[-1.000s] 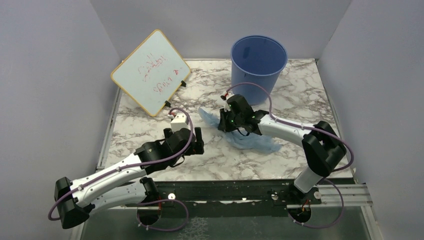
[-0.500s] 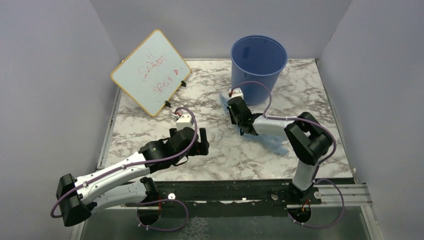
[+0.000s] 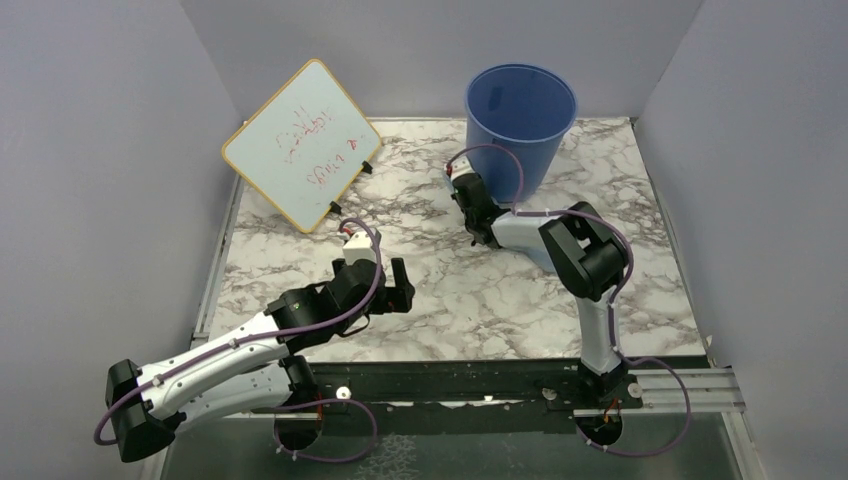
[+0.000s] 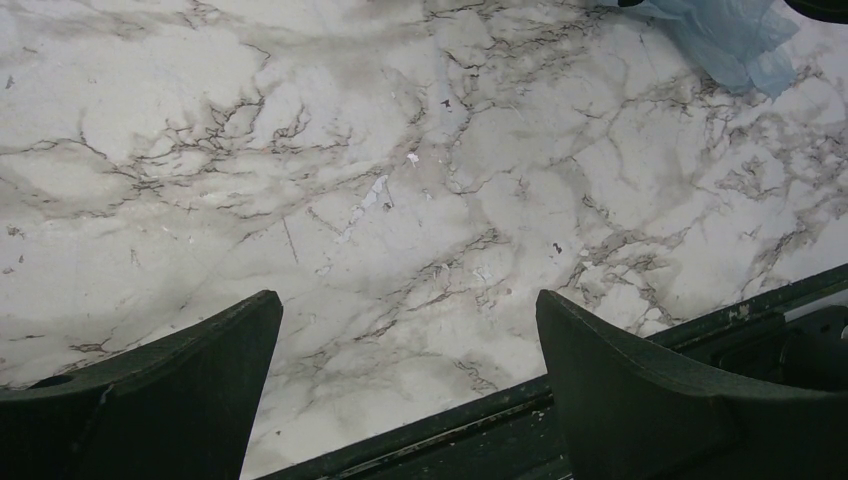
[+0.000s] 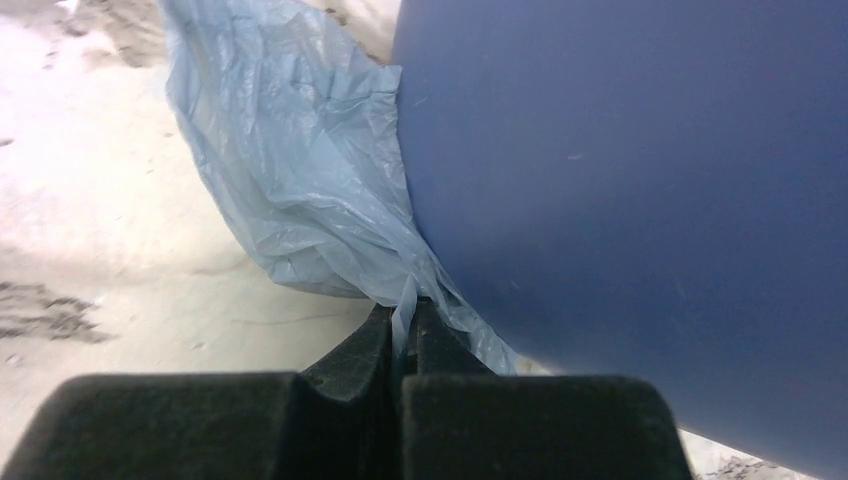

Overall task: Put the trash bags into the trash bin
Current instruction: Move the trash bin to the center of the board.

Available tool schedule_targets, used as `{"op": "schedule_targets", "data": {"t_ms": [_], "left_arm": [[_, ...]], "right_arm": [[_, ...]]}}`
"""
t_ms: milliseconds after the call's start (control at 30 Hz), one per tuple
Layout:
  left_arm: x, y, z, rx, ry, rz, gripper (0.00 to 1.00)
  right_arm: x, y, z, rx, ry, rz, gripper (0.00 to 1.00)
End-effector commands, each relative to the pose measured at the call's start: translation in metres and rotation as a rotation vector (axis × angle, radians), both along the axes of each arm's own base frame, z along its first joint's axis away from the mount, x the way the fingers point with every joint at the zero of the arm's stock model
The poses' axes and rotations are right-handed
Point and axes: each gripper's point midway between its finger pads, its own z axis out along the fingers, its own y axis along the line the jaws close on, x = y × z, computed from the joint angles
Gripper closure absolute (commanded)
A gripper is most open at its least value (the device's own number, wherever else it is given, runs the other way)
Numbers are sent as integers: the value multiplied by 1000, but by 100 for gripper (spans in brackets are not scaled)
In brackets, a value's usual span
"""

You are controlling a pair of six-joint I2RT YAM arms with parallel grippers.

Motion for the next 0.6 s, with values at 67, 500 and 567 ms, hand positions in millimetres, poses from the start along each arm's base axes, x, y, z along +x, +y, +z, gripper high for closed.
{"op": "schedule_targets", "data": {"t_ms": [67, 500, 567], "left_arm": [[1, -2, 3, -27, -4, 5, 1], [12, -1, -16, 63, 26, 40, 1], [15, 2, -18, 63, 37, 60, 1]], "right_arm": [[20, -8, 11, 17, -9, -24, 99], [-122, 91, 48, 784, 534, 257, 91], [-153, 98, 45, 850, 657, 293, 84]]}}
